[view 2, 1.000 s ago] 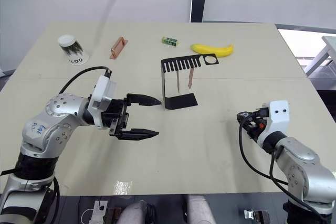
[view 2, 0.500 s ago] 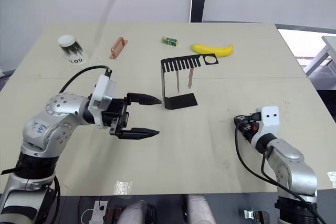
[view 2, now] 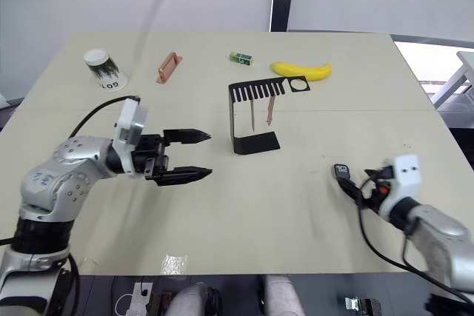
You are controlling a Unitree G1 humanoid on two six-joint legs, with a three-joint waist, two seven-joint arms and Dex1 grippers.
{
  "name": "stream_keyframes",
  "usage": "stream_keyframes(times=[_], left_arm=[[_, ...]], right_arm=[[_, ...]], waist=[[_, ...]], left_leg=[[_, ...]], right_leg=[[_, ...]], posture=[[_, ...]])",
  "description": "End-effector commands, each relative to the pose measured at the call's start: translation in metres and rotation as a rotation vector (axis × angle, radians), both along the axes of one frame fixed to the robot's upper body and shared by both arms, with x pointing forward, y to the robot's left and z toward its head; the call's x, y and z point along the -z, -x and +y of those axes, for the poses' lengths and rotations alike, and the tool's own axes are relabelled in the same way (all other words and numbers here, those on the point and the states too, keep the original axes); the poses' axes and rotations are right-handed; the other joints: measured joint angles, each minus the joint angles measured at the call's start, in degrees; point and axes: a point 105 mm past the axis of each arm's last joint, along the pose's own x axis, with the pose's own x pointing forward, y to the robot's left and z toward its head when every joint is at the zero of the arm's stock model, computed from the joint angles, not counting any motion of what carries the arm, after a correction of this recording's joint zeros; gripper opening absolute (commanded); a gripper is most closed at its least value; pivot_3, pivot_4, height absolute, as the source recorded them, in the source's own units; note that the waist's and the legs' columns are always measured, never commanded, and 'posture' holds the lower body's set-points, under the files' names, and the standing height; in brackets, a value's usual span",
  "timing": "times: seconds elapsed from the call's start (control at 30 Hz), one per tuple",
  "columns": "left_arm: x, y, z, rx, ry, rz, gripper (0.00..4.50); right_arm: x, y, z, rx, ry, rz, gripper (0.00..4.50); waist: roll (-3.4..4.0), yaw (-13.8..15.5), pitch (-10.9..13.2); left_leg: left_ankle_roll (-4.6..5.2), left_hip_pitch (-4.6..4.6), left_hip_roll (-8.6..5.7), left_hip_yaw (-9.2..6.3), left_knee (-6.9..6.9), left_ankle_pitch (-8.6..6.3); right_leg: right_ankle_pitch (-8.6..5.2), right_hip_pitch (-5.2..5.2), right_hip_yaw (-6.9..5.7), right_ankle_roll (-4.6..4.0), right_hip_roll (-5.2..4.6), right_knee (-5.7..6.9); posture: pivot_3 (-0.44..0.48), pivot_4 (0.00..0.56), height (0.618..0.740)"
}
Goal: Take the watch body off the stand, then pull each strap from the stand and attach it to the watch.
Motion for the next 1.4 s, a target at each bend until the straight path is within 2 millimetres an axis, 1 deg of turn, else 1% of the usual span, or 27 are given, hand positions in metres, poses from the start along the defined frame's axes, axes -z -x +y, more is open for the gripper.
stream_keyframes(times=[0.03,0.13,0.23,0.27,0.3,0.33,0.4,0.43,0.47,0.5,0.57,0.63,0.7,0.77,0.83,0.93,1.03,1.07,1.13,1.17,1.2,1.27,1.4], left_arm=[[0.002,0.004,0.034,-0.097,-0.040,0.012,4.50],[0.010,0.002,0.076,-0.240,-0.093,0.048,4.50],[0.012,0.000,0.113,-0.365,-0.135,0.053,4.50],[0.011,-0.001,0.122,-0.398,-0.146,0.049,4.50],[0.009,-0.001,0.130,-0.425,-0.153,0.045,4.50],[0.008,0.000,0.135,-0.443,-0.160,0.039,4.50],[0.005,0.001,0.138,-0.455,-0.163,0.031,4.50],[0.004,0.001,0.136,-0.453,-0.161,0.025,4.50],[0.005,0.001,0.133,-0.447,-0.157,0.021,4.50],[0.006,0.001,0.126,-0.430,-0.151,0.015,4.50],[0.007,0.001,0.104,-0.391,-0.130,-0.006,4.50],[0.009,0.002,0.074,-0.342,-0.105,-0.031,4.50],[0.011,0.003,0.050,-0.323,-0.074,-0.034,4.50],[0.019,0.004,0.021,-0.321,-0.073,-0.049,4.50],[0.025,-0.003,-0.002,-0.376,-0.078,-0.073,4.50],[0.025,-0.015,-0.019,-0.465,-0.049,-0.086,4.50],[0.028,-0.025,-0.041,-0.501,-0.081,-0.171,4.50],[0.028,-0.028,-0.044,-0.517,-0.082,-0.190,4.50],[0.028,-0.042,-0.047,-0.600,-0.087,-0.236,4.50],[0.027,-0.046,-0.053,-0.612,-0.058,-0.228,4.50],[0.027,-0.050,-0.058,-0.619,-0.037,-0.220,4.50],[0.027,-0.055,-0.063,-0.632,-0.015,-0.206,4.50],[0.026,-0.072,-0.064,-0.694,-0.002,-0.190,4.50]], right_arm=[[-0.036,0.033,-0.015,-0.093,0.030,-0.055,4.44],[-0.047,0.065,-0.039,-0.101,0.079,-0.020,4.44],[-0.047,0.090,-0.059,-0.085,0.149,0.032,4.44],[-0.046,0.096,-0.065,-0.077,0.169,0.046,4.44],[-0.046,0.101,-0.071,-0.066,0.182,0.053,4.44],[-0.047,0.105,-0.075,-0.055,0.183,0.051,4.44],[-0.050,0.108,-0.081,-0.033,0.172,0.033,4.44],[-0.050,0.108,-0.081,-0.032,0.165,0.022,4.44],[-0.050,0.108,-0.081,-0.035,0.160,0.015,4.44],[-0.050,0.106,-0.078,-0.046,0.153,0.006,4.44],[-0.049,0.101,-0.067,-0.081,0.139,-0.012,4.44],[-0.049,0.093,-0.045,-0.141,0.118,-0.038,4.44],[-0.050,0.087,-0.021,-0.200,0.090,-0.065,4.44],[-0.053,0.081,0.011,-0.276,0.061,-0.101,4.44],[-0.057,0.076,0.042,-0.348,0.029,-0.139,4.44],[-0.062,0.071,0.071,-0.408,-0.001,-0.174,4.44],[-0.070,0.064,0.107,-0.490,-0.042,-0.224,4.44],[-0.071,0.062,0.113,-0.502,-0.051,-0.230,4.44],[-0.073,0.060,0.131,-0.543,-0.070,-0.241,4.44],[-0.074,0.059,0.140,-0.566,-0.077,-0.247,4.44],[-0.075,0.058,0.146,-0.584,-0.085,-0.250,4.44],[-0.076,0.056,0.152,-0.597,-0.093,-0.251,4.44],[-0.076,0.049,0.157,-0.593,-0.091,-0.257,4.44]], waist=[[0.00,0.0,0.0],[-0.01,0.1,0.0],[-0.05,0.2,0.0],[-0.13,0.2,0.1],[-0.15,0.2,0.1],[-0.18,0.3,0.0],[-0.19,0.3,0.0],[-0.19,0.3,0.0],[-0.19,0.3,0.0],[-0.19,0.3,0.0],[-0.18,0.7,0.0],[-0.18,1.1,0.0],[-0.18,1.3,0.0],[-0.17,1.3,0.0],[-0.16,1.3,0.0],[-0.17,1.2,0.0],[-0.19,1.2,0.0],[-0.19,1.2,0.0],[-0.20,1.3,0.0],[-0.21,1.4,0.0],[-0.21,1.4,0.0],[-0.22,1.4,0.0],[-0.22,1.4,0.0]], left_leg=[[0.00,0.00,-0.01,0.00,0.01,0.00],[0.01,0.02,0.01,-0.01,-0.05,-0.01],[0.08,0.15,-0.01,-0.02,-0.06,-0.06],[0.09,0.33,-0.01,-0.03,-0.14,-0.07],[0.09,0.81,0.01,-0.04,-0.33,-0.13],[0.15,1.04,0.00,-0.02,-0.53,-0.21],[0.17,1.07,-0.08,0.02,-0.87,-0.19],[0.18,1.07,-0.09,0.05,-0.87,-0.20],[0.19,1.07,-0.09,0.07,-0.87,-0.20],[0.19,1.06,-0.10,0.08,-0.87,-0.20],[0.17,1.05,-0.08,0.06,-0.88,-0.20],[0.15,1.05,-0.08,0.07,-0.89,-0.19],[0.11,1.04,-0.08,0.06,-0.86,-0.17],[0.07,1.02,-0.09,0.06,-0.86,-0.15],[0.03,1.00,-0.09,0.05,-0.86,-0.12],[0.00,0.99,-0.10,0.05,-0.81,-0.10],[-0.03,1.03,-0.10,0.05,-0.81,-0.05],[-0.02,1.04,-0.11,0.05,-0.81,-0.03],[0.00,1.10,-0.12,0.02,-0.77,-0.01],[0.00,1.16,-0.12,0.00,-0.75,0.00],[0.02,1.14,-0.13,0.00,-0.74,0.01],[0.05,1.10,-0.14,0.00,-0.72,0.02],[0.07,1.00,-0.14,-0.01,-0.64,0.03]], right_leg=[[0.00,0.00,0.01,0.00,0.00,0.00],[0.00,0.02,0.00,0.00,0.02,-0.05],[0.00,0.21,-0.02,0.00,0.02,-0.15],[0.00,0.42,-0.05,0.00,0.02,-0.25],[-0.01,0.87,-0.10,-0.01,0.03,-0.44],[-0.02,1.10,-0.09,-0.01,0.00,-0.57],[0.06,1.14,-0.08,0.07,-0.07,-0.86],[0.07,1.14,-0.07,0.08,-0.08,-0.86],[0.08,1.14,-0.06,0.10,-0.10,-0.87],[0.08,1.13,-0.05,0.11,-0.11,-0.88],[0.08,1.12,-0.07,0.11,-0.11,-0.88],[0.08,1.12,-0.05,0.11,-0.11,-0.86],[0.09,1.12,-0.03,0.12,-0.10,-0.81],[0.09,1.12,-0.01,0.12,-0.09,-0.73],[0.09,1.15,0.00,0.12,-0.07,-0.70],[0.09,1.24,0.02,0.12,-0.04,-0.69],[0.09,1.24,0.02,0.12,-0.02,-0.66],[0.09,1.24,0.04,0.12,-0.03,-0.64],[0.09,1.19,0.02,0.12,-0.03,-0.65],[0.09,1.19,0.01,0.12,-0.03,-0.65],[0.09,1.19,0.02,0.12,-0.03,-0.66],[0.09,1.17,0.00,0.12,-0.05,-0.66],[0.09,1.07,-0.02,0.12,-0.06,-0.60]], posture=[[0.000,0.150,0.740],[0.000,0.150,0.740],[0.000,0.150,0.740],[0.000,0.150,0.740],[0.000,0.150,0.740],[0.000,0.150,0.740],[0.000,0.150,0.740],[0.000,0.150,0.740],[0.000,0.150,0.740],[0.000,0.150,0.740],[0.000,0.150,0.740],[0.000,0.150,0.740],[0.000,0.150,0.740],[0.000,0.150,0.740],[0.000,0.150,0.740],[0.000,0.150,0.740],[0.000,0.150,0.740],[0.000,0.150,0.740],[0.000,0.150,0.740],[0.000,0.150,0.740],[0.000,0.150,0.740],[0.000,0.150,0.740],[0.000,0.150,0.740]])
